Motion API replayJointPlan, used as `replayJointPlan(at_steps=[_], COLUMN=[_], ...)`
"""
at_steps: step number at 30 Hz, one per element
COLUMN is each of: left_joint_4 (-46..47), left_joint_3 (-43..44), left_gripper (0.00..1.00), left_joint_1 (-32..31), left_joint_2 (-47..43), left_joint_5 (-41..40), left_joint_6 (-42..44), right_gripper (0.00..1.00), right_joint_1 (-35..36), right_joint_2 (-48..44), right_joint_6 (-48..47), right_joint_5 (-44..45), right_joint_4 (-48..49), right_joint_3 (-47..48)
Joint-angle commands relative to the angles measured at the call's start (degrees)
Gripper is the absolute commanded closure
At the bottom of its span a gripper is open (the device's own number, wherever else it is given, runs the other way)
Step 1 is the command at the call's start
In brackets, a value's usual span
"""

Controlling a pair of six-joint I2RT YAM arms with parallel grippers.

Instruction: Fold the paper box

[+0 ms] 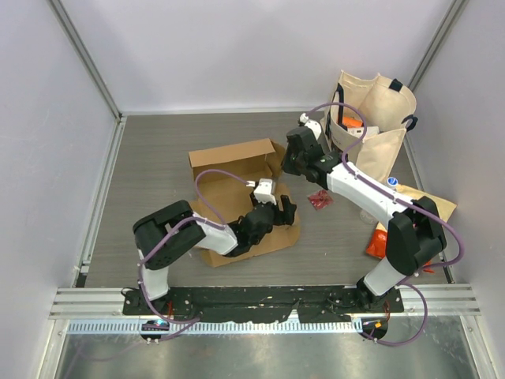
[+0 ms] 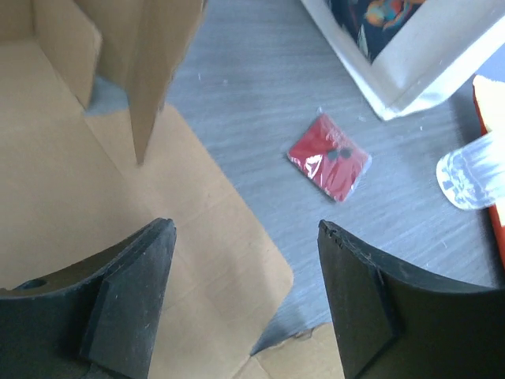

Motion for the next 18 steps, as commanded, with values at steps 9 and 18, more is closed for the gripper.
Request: replayJointPlan(at_steps=[9, 18], left_joint_4=[0.4, 1.5], left_joint_3=[9.2, 10.9], left_gripper=[0.32, 0.91], left_joint_1=[6.4, 10.5], left_joint_2=[-0.1, 1.9], left_joint_5=[-4.1, 3.8], left_joint_6=[18.3, 18.5], right_gripper=[0.92, 0.81], right_joint_1=[0.1, -0.1], right_joint_2=[-3.4, -4.4], right_joint_6=[4.1, 1.2], right_joint_5=[-2.6, -7.4], right_joint_4=[1.3, 2.5], right_joint_3=[0.0, -0.2])
